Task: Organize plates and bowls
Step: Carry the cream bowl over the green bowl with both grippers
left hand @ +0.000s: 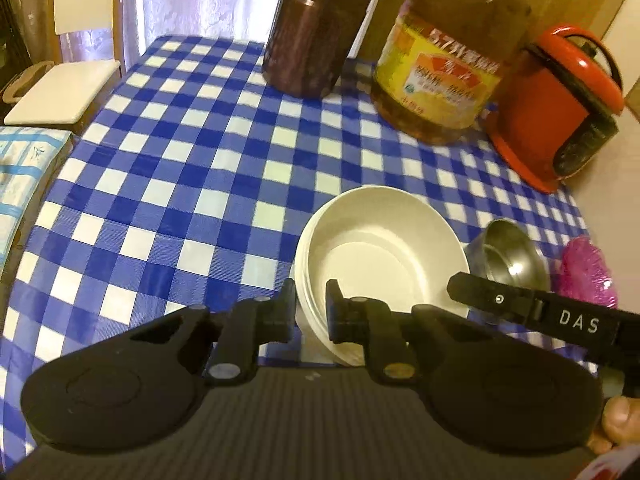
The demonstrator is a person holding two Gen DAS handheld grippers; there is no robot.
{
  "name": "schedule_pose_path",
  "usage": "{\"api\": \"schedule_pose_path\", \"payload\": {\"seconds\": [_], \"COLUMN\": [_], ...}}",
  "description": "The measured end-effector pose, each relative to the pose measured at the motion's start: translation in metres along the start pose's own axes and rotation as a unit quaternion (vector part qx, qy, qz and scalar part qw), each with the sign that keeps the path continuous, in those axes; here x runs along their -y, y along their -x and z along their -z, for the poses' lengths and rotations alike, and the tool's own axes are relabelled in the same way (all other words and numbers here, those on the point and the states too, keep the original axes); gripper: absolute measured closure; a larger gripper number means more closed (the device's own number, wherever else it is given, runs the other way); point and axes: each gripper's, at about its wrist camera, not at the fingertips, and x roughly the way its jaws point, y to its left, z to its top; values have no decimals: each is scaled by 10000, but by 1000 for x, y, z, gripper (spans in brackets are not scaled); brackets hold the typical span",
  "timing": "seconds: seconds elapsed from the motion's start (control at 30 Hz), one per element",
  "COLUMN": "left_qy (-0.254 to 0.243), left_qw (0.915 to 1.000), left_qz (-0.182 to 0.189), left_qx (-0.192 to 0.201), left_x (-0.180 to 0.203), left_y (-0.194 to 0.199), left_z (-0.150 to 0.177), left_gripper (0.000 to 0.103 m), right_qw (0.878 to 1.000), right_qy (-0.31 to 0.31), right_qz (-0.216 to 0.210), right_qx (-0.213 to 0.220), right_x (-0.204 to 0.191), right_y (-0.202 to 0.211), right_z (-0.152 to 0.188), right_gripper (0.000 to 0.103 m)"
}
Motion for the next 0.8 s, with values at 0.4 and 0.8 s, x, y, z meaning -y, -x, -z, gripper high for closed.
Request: {"api": "schedule_pose_path", "payload": {"seconds": [0.4,0.8], "left_qy": [-158,-128], "left_qw": [9996,9988], "left_qz": [54,-142], "left_qx": [233,447], "left_x": [36,31], "left_y": [73,144], "left_z": [37,85], "left_gripper": [90,90], "right_qw": [9996,9990], "right_qy": [-41,201], "right_qz": [-57,-217], "right_qx": [291,327], "right_x": [-12,-49], "right_y": [85,139], "right_z": [32,73], "right_gripper": [91,91]}}
